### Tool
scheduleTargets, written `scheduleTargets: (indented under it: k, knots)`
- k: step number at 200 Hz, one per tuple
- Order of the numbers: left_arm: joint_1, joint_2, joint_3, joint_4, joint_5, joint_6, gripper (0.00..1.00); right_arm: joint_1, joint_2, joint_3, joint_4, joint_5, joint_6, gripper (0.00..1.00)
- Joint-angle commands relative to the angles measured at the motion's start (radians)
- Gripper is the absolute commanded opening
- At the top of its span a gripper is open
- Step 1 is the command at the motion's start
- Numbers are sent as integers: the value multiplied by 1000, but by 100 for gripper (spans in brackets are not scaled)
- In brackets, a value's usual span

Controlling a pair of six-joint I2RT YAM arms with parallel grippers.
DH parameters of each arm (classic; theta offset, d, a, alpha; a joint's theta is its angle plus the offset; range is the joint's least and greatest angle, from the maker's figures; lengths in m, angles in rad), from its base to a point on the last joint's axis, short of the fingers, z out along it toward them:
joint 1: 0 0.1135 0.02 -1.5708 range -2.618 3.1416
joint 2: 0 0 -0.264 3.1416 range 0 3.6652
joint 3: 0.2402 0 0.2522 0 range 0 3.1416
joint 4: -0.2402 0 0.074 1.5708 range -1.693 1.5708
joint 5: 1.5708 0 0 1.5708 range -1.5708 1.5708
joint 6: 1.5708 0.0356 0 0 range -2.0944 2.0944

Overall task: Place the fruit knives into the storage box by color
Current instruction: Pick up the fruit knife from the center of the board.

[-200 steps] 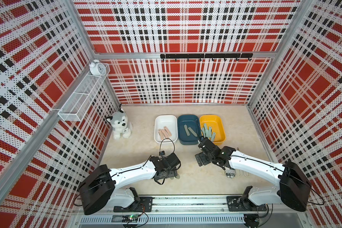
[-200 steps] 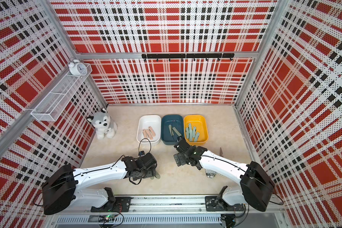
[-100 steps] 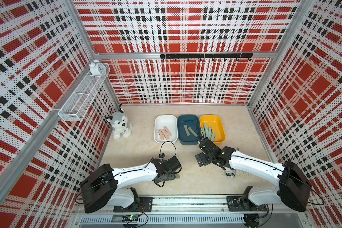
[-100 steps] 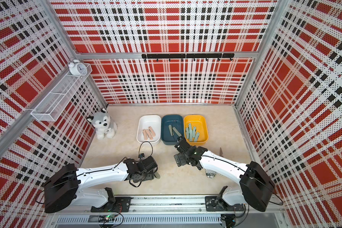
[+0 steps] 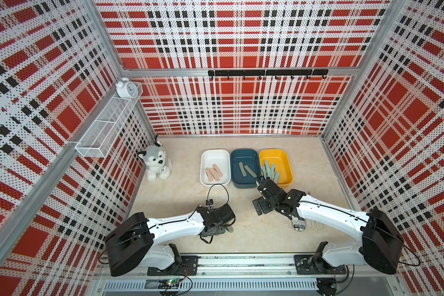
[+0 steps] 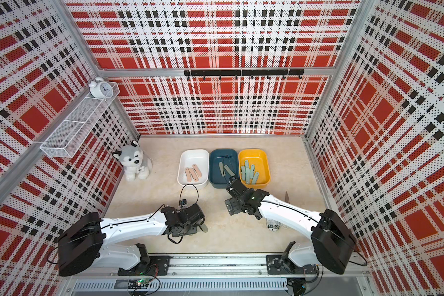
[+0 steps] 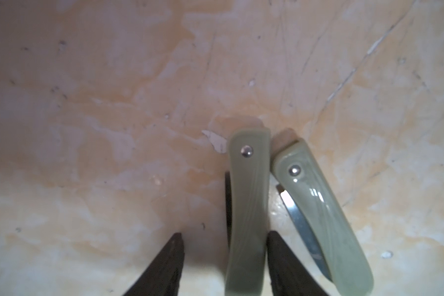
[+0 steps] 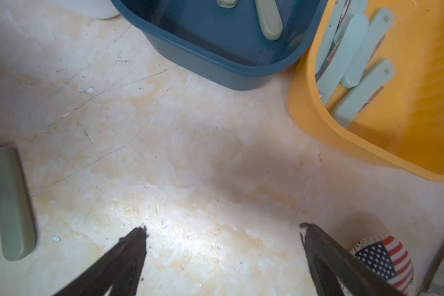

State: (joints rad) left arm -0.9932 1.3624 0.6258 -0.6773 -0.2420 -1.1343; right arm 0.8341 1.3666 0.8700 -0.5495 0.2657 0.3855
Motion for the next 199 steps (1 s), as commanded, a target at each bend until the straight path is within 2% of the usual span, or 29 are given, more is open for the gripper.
scheduleTargets:
  k: [1,32,99,147,199]
  knots:
    - [8,45,2,32,-16,24,49,-7,11,25,-12,1,-4,100]
    - [13,55,0,40,-23,31,39,-7,2,26,-21,6,-1,100]
    - [30,46,4,46,-30,51,27,-7,20,59,-35,11,-9,100]
    - [30,-14,26,17,-54,56,24,-7,38,91,-46,27,-23,100]
    - [29,-31,165,-58,-138,92,24,-22,41,121,-44,65,-22,100]
